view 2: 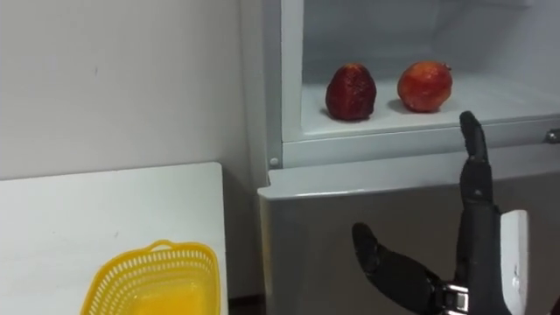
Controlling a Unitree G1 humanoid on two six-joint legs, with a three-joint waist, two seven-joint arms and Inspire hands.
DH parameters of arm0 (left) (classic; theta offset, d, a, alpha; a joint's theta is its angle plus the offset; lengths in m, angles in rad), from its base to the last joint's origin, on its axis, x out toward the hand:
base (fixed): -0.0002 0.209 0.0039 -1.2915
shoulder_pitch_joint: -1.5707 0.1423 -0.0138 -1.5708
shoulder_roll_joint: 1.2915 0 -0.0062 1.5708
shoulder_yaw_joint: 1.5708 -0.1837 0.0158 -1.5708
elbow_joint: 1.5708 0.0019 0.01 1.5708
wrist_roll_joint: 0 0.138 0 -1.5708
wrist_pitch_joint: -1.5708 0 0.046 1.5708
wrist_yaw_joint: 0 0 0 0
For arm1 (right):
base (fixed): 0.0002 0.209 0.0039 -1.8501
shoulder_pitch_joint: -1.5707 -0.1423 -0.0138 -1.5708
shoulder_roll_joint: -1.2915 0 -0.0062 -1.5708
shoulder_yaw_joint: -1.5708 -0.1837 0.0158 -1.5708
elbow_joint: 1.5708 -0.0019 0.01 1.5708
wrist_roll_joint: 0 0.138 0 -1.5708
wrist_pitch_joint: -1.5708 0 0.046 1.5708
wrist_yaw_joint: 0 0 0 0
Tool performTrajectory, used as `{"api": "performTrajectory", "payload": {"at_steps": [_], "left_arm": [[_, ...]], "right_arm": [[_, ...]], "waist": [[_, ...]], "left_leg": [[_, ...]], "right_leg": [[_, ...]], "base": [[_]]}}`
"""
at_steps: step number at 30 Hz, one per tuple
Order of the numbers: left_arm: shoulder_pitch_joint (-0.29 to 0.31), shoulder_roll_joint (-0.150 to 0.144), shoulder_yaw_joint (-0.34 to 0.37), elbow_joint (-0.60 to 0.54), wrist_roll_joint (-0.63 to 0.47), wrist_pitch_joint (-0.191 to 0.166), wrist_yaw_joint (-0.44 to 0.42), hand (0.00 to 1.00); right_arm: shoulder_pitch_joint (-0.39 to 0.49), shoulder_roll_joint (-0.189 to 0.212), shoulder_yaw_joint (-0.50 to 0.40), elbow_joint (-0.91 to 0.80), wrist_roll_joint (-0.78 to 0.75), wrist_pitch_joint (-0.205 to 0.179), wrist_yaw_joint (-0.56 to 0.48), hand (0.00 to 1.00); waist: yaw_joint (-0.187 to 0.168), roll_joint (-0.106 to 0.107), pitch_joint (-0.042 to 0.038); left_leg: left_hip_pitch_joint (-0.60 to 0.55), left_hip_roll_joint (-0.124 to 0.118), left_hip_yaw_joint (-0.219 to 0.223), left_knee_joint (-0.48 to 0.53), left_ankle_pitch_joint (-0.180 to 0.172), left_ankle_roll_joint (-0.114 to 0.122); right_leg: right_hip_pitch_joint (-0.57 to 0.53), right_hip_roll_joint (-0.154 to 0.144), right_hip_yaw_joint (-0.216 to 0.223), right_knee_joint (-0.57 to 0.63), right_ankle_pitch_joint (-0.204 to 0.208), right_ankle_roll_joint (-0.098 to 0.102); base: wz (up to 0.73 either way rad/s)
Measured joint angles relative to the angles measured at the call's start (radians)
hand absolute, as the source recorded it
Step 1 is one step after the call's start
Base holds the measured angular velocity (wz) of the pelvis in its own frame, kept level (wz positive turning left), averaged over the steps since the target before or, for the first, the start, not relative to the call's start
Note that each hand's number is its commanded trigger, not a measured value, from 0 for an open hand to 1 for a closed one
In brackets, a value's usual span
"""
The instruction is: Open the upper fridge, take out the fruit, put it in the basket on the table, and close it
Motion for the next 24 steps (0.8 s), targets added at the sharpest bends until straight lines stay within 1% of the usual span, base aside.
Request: {"api": "performTrajectory", "payload": {"at_steps": [2,3,4,5,6,7,8,10,11,12,13,15,17,19,22,24], "left_arm": [[-0.003,0.003,0.002,0.000,0.008,0.000,-0.001,0.00],[-0.005,0.007,0.002,-0.001,0.009,0.000,-0.002,0.00],[-0.004,0.012,0.002,-0.001,0.009,0.000,-0.001,0.00],[-0.004,0.014,0.002,-0.001,0.010,0.001,-0.001,0.00],[-0.003,0.018,0.002,-0.001,0.014,0.002,-0.001,0.00],[-0.002,0.023,0.001,-0.001,0.026,0.004,-0.001,0.00],[-0.003,0.025,0.001,-0.001,0.031,0.005,-0.001,0.00],[0.000,0.029,0.000,-0.002,0.031,0.012,-0.001,0.00],[-0.002,0.030,0.001,-0.003,0.031,0.015,-0.001,0.00],[-0.003,0.032,0.001,-0.003,0.032,0.020,-0.001,0.00],[-0.003,0.033,0.001,-0.003,0.032,0.023,0.000,0.00],[-0.001,0.036,0.003,-0.001,0.036,0.033,0.000,0.00],[0.000,0.037,0.009,-0.002,0.039,0.040,0.000,0.00],[0.005,0.037,0.013,-0.002,0.039,0.042,-0.002,0.00],[0.011,0.036,0.014,-0.003,0.039,0.049,-0.003,0.00],[0.015,0.036,0.014,-0.005,0.039,0.051,-0.008,0.00]], "right_arm": [[-0.036,-0.004,-0.010,0.000,-0.001,-0.001,-0.021,0.00],[-0.060,-0.015,-0.018,0.000,-0.001,-0.001,-0.038,0.00],[-0.083,-0.034,-0.018,0.000,-0.001,-0.001,-0.053,0.00],[-0.093,-0.043,-0.018,0.000,-0.001,-0.001,-0.057,0.00],[-0.113,-0.053,-0.020,0.004,-0.001,-0.002,-0.061,0.00],[-0.132,-0.057,-0.020,0.010,-0.001,-0.002,-0.067,0.00],[-0.137,-0.059,-0.020,0.011,-0.001,-0.002,-0.068,0.00],[-0.152,-0.059,-0.020,0.013,-0.001,-0.002,-0.066,0.00],[-0.156,-0.059,-0.020,0.017,0.000,-0.003,-0.065,0.00],[-0.167,-0.062,-0.023,0.032,0.003,-0.003,-0.063,0.00],[-0.177,-0.065,-0.030,0.050,0.008,0.001,-0.059,0.00],[-0.185,-0.065,-0.047,0.059,0.008,0.013,-0.052,0.00],[-0.217,-0.066,-0.067,0.085,0.007,0.012,-0.044,0.00],[-0.272,-0.068,-0.102,0.140,0.012,0.015,-0.042,0.00],[-0.318,-0.076,-0.115,0.178,0.055,0.016,-0.028,0.00],[-0.334,-0.082,-0.115,0.182,0.077,0.019,-0.021,0.00]], "waist": [[0.002,-0.007,0.0028],[0.003,-0.015,0.0038],[0.003,-0.022,0.0033],[0.003,-0.025,0.0027],[0.003,-0.030,0.0006],[0.002,-0.036,-0.0020],[0.002,-0.038,-0.0028],[0.001,-0.044,-0.0009],[0.001,-0.044,0.0000],[0.000,-0.046,0.0002],[0.000,-0.048,0.0022],[0.000,-0.052,0.0030],[0.001,-0.052,0.0028],[0.003,-0.053,0.0025],[0.005,-0.052,0.0028],[0.005,-0.051,0.0036]], "left_leg": [[-0.001,0.000,-0.005,0.001,0.001,-0.001],[-0.002,0.000,-0.007,0.001,0.001,-0.001],[-0.002,0.000,-0.009,0.001,0.001,-0.001],[-0.002,0.000,-0.009,0.002,0.001,-0.001],[-0.002,0.000,-0.014,0.003,0.001,-0.001],[-0.002,0.000,-0.018,0.004,0.001,-0.001],[-0.002,0.001,-0.019,0.005,0.001,-0.001],[-0.001,0.001,-0.022,0.011,0.001,-0.001],[-0.001,0.001,-0.024,0.012,0.001,-0.001],[-0.001,0.000,-0.029,0.012,0.001,-0.001],[-0.003,0.000,-0.036,0.012,0.001,0.000],[-0.009,-0.002,-0.055,0.012,0.001,0.000],[-0.013,-0.002,-0.064,0.012,0.001,0.000],[-0.017,-0.002,-0.074,0.015,0.002,-0.001],[-0.018,-0.002,-0.082,0.018,0.006,-0.003],[-0.020,-0.001,-0.086,0.019,0.007,-0.004]], "right_leg": [[0.000,0.000,-0.004,0.000,0.000,0.000],[0.000,-0.001,-0.006,-0.001,0.000,0.000],[0.001,-0.001,-0.007,-0.001,0.000,0.000],[0.002,-0.001,-0.009,-0.002,0.000,0.000],[0.004,-0.001,-0.013,-0.002,0.000,0.000],[0.006,-0.002,-0.019,-0.002,0.000,0.000],[0.007,-0.003,-0.022,-0.002,0.000,0.000],[0.014,-0.007,-0.036,-0.002,0.000,0.000],[0.016,-0.008,-0.041,-0.002,0.000,0.000],[0.017,-0.011,-0.056,-0.001,0.000,0.000],[0.018,-0.012,-0.070,-0.001,0.000,0.000],[0.017,-0.015,-0.096,0.000,0.000,0.000],[0.018,-0.014,-0.098,0.000,0.001,0.000],[0.019,-0.014,-0.105,0.000,0.001,0.000],[0.019,-0.014,-0.112,0.000,0.001,-0.001],[0.019,-0.015,-0.114,0.000,0.001,-0.001]], "base": [[0.04],[0.06],[0.05],[0.05],[0.09],[0.10],[0.10],[0.09],[0.12],[0.11],[0.11],[0.19],[0.15],[0.11],[0.09],[0.05]]}}
